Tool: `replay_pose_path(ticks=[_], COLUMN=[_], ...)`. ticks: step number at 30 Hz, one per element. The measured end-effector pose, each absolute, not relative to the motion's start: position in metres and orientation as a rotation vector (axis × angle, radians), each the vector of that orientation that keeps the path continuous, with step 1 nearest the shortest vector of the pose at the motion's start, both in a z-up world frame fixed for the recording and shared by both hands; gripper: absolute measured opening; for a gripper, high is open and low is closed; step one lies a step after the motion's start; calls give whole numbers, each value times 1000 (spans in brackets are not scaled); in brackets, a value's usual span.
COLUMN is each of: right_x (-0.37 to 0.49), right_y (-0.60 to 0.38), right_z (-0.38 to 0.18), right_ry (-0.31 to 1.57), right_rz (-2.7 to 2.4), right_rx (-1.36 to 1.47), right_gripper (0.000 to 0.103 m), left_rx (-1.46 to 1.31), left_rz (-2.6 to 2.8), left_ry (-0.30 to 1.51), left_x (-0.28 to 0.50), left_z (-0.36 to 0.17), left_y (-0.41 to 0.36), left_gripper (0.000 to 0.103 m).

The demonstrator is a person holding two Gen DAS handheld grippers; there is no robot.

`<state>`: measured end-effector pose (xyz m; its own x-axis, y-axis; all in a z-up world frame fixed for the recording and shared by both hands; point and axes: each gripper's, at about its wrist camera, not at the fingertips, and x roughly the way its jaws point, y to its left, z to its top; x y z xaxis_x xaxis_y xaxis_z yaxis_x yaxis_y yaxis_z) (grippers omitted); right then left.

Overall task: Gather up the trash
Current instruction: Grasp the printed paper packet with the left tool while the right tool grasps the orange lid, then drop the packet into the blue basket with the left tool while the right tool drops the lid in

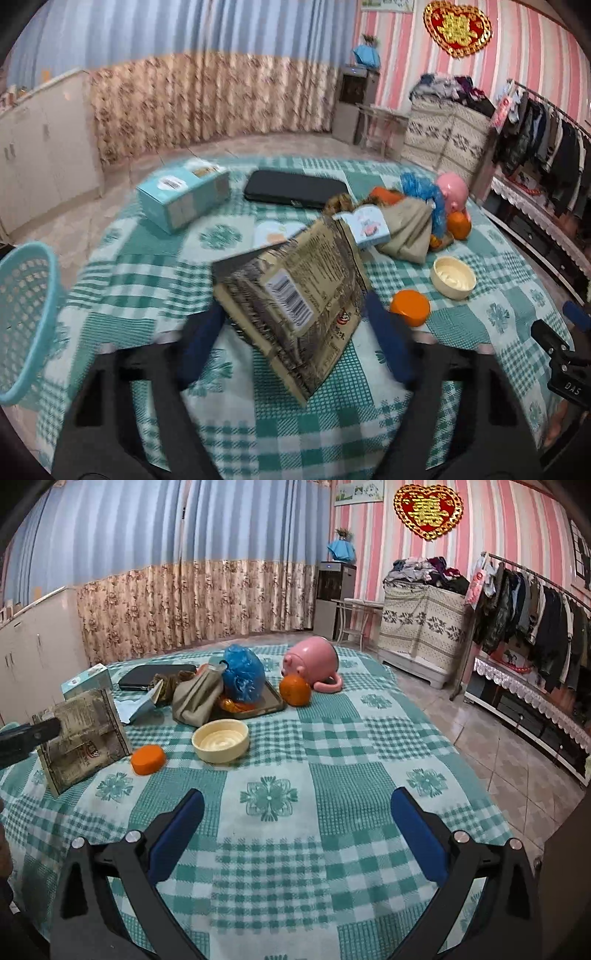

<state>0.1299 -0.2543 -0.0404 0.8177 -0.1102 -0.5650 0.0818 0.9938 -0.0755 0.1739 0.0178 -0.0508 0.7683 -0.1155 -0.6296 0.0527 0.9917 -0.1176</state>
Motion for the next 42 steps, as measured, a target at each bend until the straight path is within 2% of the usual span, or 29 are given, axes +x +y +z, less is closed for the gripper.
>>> replay_pose_path(ticks=[1, 4, 5, 7, 17, 21, 25, 27, 28, 33, 42], right_x=[133, 139, 143, 149, 183, 199, 214, 217, 218, 211, 189], right_y=[-251, -245, -241, -234, -165, -139, -129, -127, -125, -116, -47], right_z=[-40, -40, -41, -44, -53, -64, -79, -77, -77, -62, 9], right_ry=[609, 616, 622, 640, 681, 736, 810, 818, 819, 777, 605], right_rz=[-101, -80, -74, -36, 132, 173, 152, 179, 191, 219, 395], right_rx=[-68, -85, -86, -81, -108, -141, -144, -132, -138, -156, -167], right_gripper=[99, 99, 99, 99, 96, 75, 65, 46, 41, 40, 40], left_rx=[-101, -130, -124, -112, -126, -147, -184, -193, -195, -195, -218], left_rz=[-106, -156, -161, -162, -62, 4, 40, 49, 53, 112, 311], left_ry=[706, 707, 697, 684, 597, 598, 579, 564, 562, 543, 503], left_x=[176, 170, 166, 160, 106, 92, 78, 72, 70, 62, 52], left_z=[-53, -54, -52, -48, -4, -3, 1, 4, 4, 6, 13], left_y=[17, 13, 11, 10, 53, 81, 105, 112, 115, 135, 212], left_gripper=[34, 15, 13, 1, 0, 0, 0, 0, 0, 0, 0])
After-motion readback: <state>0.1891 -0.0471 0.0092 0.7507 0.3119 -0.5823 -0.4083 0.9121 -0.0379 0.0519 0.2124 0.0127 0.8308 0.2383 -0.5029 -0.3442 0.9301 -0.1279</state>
